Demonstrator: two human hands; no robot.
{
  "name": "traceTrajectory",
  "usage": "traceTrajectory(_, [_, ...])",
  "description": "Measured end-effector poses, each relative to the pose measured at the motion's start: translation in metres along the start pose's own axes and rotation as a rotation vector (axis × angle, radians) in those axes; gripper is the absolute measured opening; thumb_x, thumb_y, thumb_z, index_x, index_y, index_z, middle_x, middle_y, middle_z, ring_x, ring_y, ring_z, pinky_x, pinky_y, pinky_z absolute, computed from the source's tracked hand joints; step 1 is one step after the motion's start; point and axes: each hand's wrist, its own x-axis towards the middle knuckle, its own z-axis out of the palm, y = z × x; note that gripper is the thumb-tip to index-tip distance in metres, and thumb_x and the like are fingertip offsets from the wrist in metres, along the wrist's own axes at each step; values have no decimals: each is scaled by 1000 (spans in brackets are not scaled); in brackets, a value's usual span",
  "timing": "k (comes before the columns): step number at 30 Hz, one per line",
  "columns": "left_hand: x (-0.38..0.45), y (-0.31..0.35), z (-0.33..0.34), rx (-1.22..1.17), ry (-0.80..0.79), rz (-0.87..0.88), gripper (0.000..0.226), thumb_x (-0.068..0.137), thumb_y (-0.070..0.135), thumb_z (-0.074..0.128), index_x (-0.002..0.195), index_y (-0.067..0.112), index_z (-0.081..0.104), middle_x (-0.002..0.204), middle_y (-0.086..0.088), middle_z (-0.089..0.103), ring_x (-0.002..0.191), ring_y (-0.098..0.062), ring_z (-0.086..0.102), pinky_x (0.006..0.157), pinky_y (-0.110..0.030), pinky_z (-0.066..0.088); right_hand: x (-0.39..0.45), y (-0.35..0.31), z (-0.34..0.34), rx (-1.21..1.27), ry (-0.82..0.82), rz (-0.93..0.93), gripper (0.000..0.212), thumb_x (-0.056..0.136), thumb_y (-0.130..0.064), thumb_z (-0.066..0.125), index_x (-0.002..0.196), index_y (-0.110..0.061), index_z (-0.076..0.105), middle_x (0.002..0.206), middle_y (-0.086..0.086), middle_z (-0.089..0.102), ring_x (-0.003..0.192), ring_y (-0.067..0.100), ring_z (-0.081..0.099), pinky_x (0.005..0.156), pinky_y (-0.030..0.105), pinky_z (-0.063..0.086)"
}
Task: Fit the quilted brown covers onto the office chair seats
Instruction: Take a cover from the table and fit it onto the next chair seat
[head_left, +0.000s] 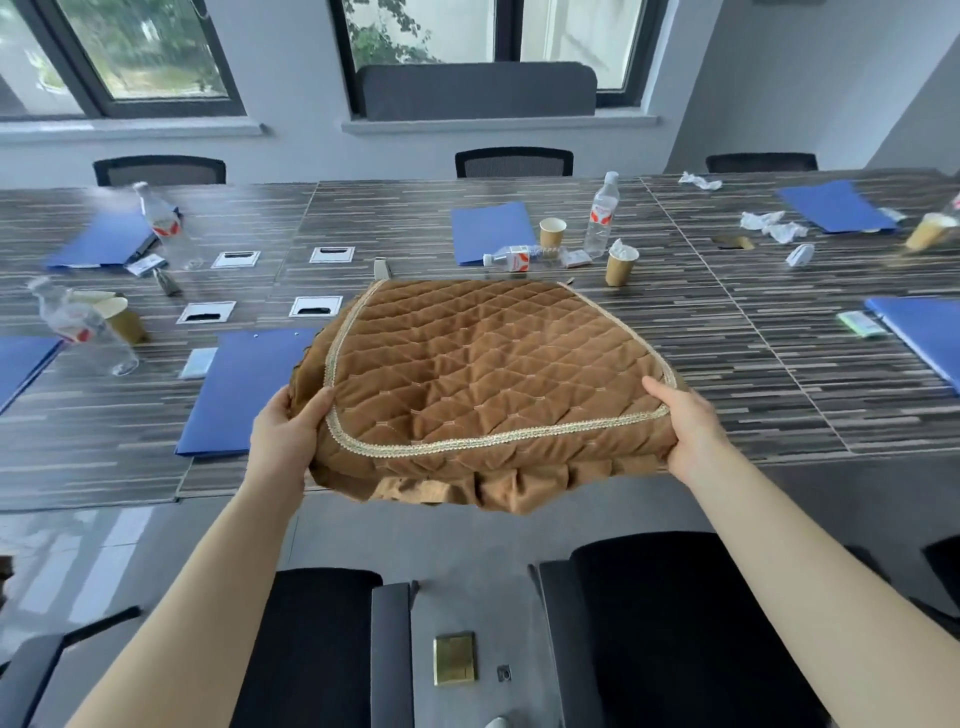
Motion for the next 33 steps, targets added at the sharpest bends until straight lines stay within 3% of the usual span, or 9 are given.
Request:
traceTrajectory(6, [-132, -25, -64, 52, 99, 120, 17, 93, 29, 62, 110, 24, 64, 101, 5, 70, 95, -13, 66, 74, -29, 51, -105, 22, -35, -15, -87, -70, 38, 79, -11, 75, 115, -6, 66, 95, 16, 75, 73, 29, 74, 62, 47, 60])
traceTrajectory(10, [-206, -36, -111, 129, 175, 193, 16, 94, 32, 60, 108, 24, 61, 99, 6, 68, 92, -13, 64, 78, -36, 53, -158, 44, -52, -27, -157, -80, 40, 80, -8, 72, 119, -9, 65, 103, 16, 73, 86, 31, 73, 69, 49, 59])
traceTrajectory(13, [-244, -46, -147, 239, 265, 201, 25, 96, 34, 57, 113, 16, 52, 103, 2, 61, 93, -19, 58, 79, -34, 45, -196, 62, -47, -44, -207, -104, 40, 81, -5, 71, 120, -11, 64, 104, 16, 73, 90, 33, 72, 75, 48, 58])
traceTrajectory(20, [-269, -85, -230, 266, 375, 11, 44, 94, 38, 58, 123, 7, 46, 114, -10, 59, 105, -29, 57, 90, -45, 48, -264, 81, 13, -152, -339, -309, 42, 80, -9, 72, 120, -20, 64, 110, 9, 72, 94, 28, 71, 83, 47, 57])
traceTrajectory(26, [-264, -112, -291, 246, 454, -112, 48, 97, 41, 51, 128, 5, 42, 113, -8, 53, 103, -29, 51, 88, -44, 43, -311, 95, 89, -241, -437, -431, 18, 81, -9, 72, 86, -26, 72, 94, 1, 75, 90, 24, 72, 83, 43, 57])
traceTrajectory(29, [-239, -132, -336, 313, 386, -251, 57, 95, 49, 48, 128, 2, 49, 116, -10, 59, 111, -34, 56, 92, -45, 48, -334, 108, 138, -224, -459, -408, 16, 82, -7, 72, 85, -23, 69, 90, 1, 75, 88, 24, 72, 79, 41, 58])
traceTrajectory(33, [-202, -158, -393, 480, 178, -404, 46, 95, 41, 52, 108, -1, 64, 94, -13, 67, 93, -32, 64, 84, -43, 54, -360, 129, 210, -176, -509, -301, 18, 78, -5, 74, 91, -15, 70, 91, 13, 75, 85, 33, 73, 81, 54, 57])
